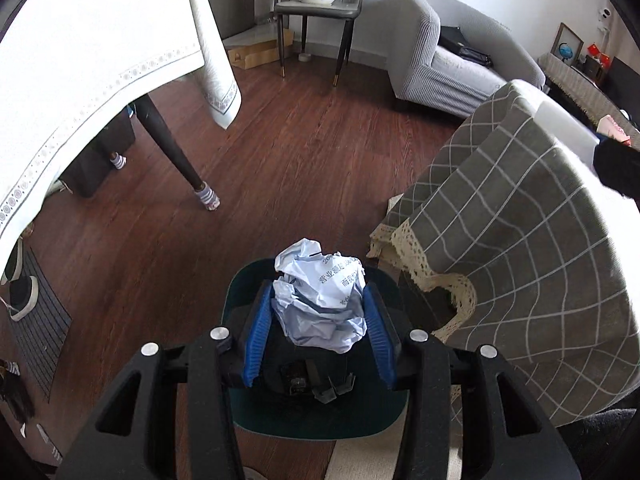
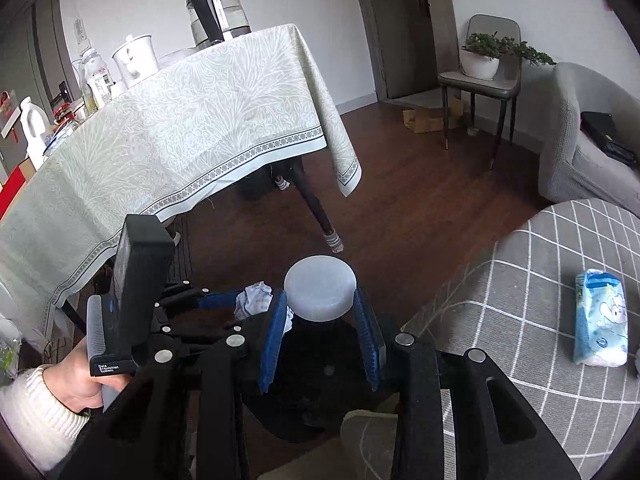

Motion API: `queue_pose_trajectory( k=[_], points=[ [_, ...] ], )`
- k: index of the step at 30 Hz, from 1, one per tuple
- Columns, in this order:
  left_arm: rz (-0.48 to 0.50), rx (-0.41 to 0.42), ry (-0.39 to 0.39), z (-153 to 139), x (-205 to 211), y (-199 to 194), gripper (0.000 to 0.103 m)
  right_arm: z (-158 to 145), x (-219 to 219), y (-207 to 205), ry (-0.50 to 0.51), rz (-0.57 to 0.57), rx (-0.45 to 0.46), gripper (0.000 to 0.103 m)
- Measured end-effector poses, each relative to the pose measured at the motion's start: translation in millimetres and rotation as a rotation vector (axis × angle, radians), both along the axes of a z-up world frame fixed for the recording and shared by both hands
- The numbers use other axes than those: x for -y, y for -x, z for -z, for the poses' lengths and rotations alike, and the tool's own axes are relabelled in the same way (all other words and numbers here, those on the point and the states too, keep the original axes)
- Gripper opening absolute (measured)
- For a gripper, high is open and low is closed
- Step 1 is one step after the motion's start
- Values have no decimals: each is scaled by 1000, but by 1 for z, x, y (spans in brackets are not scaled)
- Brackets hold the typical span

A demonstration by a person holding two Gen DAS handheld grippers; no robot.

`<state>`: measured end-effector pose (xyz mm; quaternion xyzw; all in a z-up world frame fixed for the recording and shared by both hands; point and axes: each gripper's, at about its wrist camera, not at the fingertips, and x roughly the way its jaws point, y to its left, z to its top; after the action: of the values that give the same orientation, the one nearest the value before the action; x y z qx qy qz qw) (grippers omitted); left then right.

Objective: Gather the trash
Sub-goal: 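Carry the crumpled paper and white lid over the teal bin with both tools, then open the left tool to drop the paper while the right tool releases the lid into the bin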

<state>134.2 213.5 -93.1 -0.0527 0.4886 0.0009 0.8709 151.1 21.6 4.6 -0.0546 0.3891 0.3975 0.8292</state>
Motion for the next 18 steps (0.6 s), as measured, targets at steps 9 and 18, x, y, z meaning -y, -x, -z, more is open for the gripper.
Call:
queue_pose_trajectory(
  k=[9,18],
  points=[
    [6,-192,-15,60,-13,5,48,15,-40,1,24,-35,-25,35],
    [9,-287,-4,87,-25,13,54,33,-65,-4,59,-41,-53,35]
  ],
)
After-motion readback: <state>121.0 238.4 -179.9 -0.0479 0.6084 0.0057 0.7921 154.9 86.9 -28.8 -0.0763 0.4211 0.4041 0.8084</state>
